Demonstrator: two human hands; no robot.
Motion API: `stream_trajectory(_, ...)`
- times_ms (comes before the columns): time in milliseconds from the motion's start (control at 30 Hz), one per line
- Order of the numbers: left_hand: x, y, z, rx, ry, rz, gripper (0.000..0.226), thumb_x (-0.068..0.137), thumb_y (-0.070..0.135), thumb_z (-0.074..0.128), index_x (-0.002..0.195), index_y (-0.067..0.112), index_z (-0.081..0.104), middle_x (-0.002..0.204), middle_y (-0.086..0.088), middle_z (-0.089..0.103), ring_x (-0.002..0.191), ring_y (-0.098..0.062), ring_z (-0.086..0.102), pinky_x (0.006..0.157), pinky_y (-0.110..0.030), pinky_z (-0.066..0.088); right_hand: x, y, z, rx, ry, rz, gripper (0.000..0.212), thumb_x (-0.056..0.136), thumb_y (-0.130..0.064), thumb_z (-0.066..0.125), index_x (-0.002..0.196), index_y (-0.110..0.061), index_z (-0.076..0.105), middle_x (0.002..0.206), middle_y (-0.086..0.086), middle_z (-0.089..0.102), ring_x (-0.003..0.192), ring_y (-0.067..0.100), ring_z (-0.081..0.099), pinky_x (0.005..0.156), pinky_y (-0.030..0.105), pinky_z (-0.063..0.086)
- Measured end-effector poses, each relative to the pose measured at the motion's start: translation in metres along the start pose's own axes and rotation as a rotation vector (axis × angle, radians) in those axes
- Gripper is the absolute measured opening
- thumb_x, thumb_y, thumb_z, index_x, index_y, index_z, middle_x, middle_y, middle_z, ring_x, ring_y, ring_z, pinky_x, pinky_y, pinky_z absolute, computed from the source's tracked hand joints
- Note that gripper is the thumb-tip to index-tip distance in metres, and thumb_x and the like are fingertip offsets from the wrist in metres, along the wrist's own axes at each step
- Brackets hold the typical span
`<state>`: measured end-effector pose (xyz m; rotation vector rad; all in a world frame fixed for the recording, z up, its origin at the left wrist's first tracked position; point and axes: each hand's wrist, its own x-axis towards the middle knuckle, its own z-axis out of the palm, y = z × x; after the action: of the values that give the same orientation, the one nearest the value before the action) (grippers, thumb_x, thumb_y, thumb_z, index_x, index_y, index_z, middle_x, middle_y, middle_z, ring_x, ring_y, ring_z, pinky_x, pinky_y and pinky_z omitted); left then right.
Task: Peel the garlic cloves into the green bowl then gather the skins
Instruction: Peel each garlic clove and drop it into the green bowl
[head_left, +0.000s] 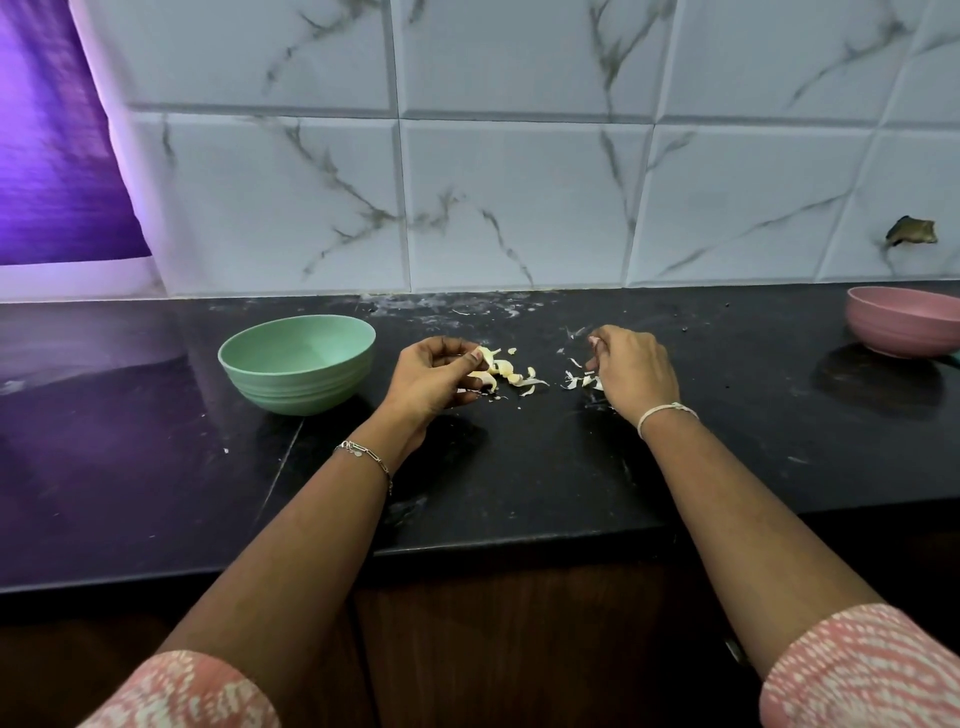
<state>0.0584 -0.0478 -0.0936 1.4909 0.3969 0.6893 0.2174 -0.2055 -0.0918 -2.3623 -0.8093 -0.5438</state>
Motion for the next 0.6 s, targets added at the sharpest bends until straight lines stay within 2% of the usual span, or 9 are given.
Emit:
stream_trajectory(100, 0.001, 0.0, 0.0, -0.015, 0.02, -0.003, 0.002, 0.092, 0.007, 0.063, 0.092, 0.008, 0.065, 0.073, -0.001, 0.069, 0.056, -0.006, 0.064, 0.056, -0.02, 0.055, -0.002, -0.01, -0.007, -0.024, 0.041, -0.009, 0.022, 0.091, -0.038, 0.065, 0.093, -0.016, 0.068, 0.087, 0.004, 0.071, 0.087, 0.029, 0.064, 0.073, 0.036, 0.05)
stream_trajectory(167, 0.004, -0.002, -0.002, -0.02, 0.051, -0.005, 0.004, 0.092, 0.005, 0.062, 0.095, 0.005, 0.064, 0.075, -0.004, 0.068, 0.054, -0.006, 0.064, 0.052, -0.019, 0.054, -0.003, -0.02, -0.006, -0.013, -0.007, -0.052, 0.015, 0.089, -0.029, 0.069, 0.093, -0.015, 0.065, 0.095, 0.006, 0.07, 0.092, 0.029, 0.063, 0.075, 0.035, 0.047)
stream_trajectory(200, 0.005, -0.002, -0.002, -0.018, 0.068, -0.007, 0.006, 0.092, 0.004, 0.062, 0.098, 0.003, 0.063, 0.076, -0.005, 0.068, 0.053, -0.006, 0.063, 0.052, -0.019, 0.054, -0.004, -0.027, -0.002, 0.009, -0.077, -0.086, 0.012, 0.091, -0.02, 0.065, 0.101, -0.014, 0.065, 0.104, 0.008, 0.069, 0.1, 0.03, 0.062, 0.08, 0.036, 0.046)
stream_trajectory(233, 0.007, -0.003, -0.003, -0.015, 0.085, -0.009, 0.007, 0.092, 0.003, 0.062, 0.099, 0.003, 0.063, 0.077, -0.006, 0.067, 0.053, -0.006, 0.062, 0.052, -0.019, 0.054, -0.005, -0.034, 0.003, 0.04, -0.173, -0.111, 0.021, 0.094, -0.014, 0.059, 0.115, -0.013, 0.062, 0.116, 0.011, 0.066, 0.11, 0.03, 0.06, 0.089, 0.036, 0.045)
stream_trajectory(300, 0.009, -0.005, -0.004, -0.015, 0.105, -0.016, 0.007, 0.091, 0.002, 0.062, 0.097, 0.003, 0.062, 0.077, -0.007, 0.067, 0.053, -0.007, 0.062, 0.054, -0.022, 0.054, -0.01, -0.05, 0.014, 0.131, -0.41, -0.115, 0.042, 0.099, -0.011, 0.049, 0.14, -0.007, 0.043, 0.138, 0.016, 0.052, 0.129, 0.031, 0.048, 0.103, 0.033, 0.036)
stream_trajectory(367, 0.01, -0.006, -0.004, -0.019, 0.112, -0.022, 0.005, 0.09, 0.002, 0.062, 0.095, 0.005, 0.063, 0.077, -0.007, 0.068, 0.053, -0.008, 0.062, 0.056, -0.024, 0.055, -0.014, -0.065, 0.025, 0.174, -0.561, -0.089, 0.053, 0.101, -0.015, 0.045, 0.148, -0.002, 0.026, 0.151, 0.019, 0.036, 0.139, 0.032, 0.035, 0.109, 0.032, 0.028)
stream_trajectory(433, 0.011, -0.006, -0.004, -0.016, 0.115, -0.023, 0.007, 0.09, 0.003, 0.063, 0.097, 0.003, 0.063, 0.077, -0.007, 0.069, 0.054, -0.009, 0.062, 0.057, -0.025, 0.055, -0.014, -0.074, 0.033, 0.297, -0.621, -0.039, 0.059, 0.101, -0.018, 0.044, 0.152, -0.005, 0.017, 0.157, 0.016, 0.026, 0.145, 0.03, 0.025, 0.115, 0.033, 0.022)
stream_trajectory(500, 0.011, -0.007, -0.005, -0.019, 0.117, -0.024, 0.009, 0.09, 0.004, 0.063, 0.099, 0.002, 0.063, 0.081, -0.008, 0.069, 0.054, -0.01, 0.061, 0.059, -0.027, 0.054, -0.012, -0.08, 0.039, 0.545, -0.608, 0.021, 0.061, 0.1, -0.017, 0.048, 0.153, -0.01, 0.02, 0.157, 0.012, 0.028, 0.144, 0.025, 0.028, 0.117, 0.034, 0.023)
stream_trajectory(600, 0.011, -0.007, -0.005, -0.035, 0.12, -0.012, 0.006, 0.09, 0.007, 0.065, 0.095, 0.005, 0.063, 0.086, -0.013, 0.069, 0.056, -0.012, 0.059, 0.058, -0.028, 0.054, -0.01, -0.078, 0.042, 0.661, -0.327, -0.009, 0.048, 0.089, -0.009, 0.065, 0.134, -0.01, 0.048, 0.135, 0.006, 0.055, 0.125, 0.018, 0.052, 0.106, 0.029, 0.04)
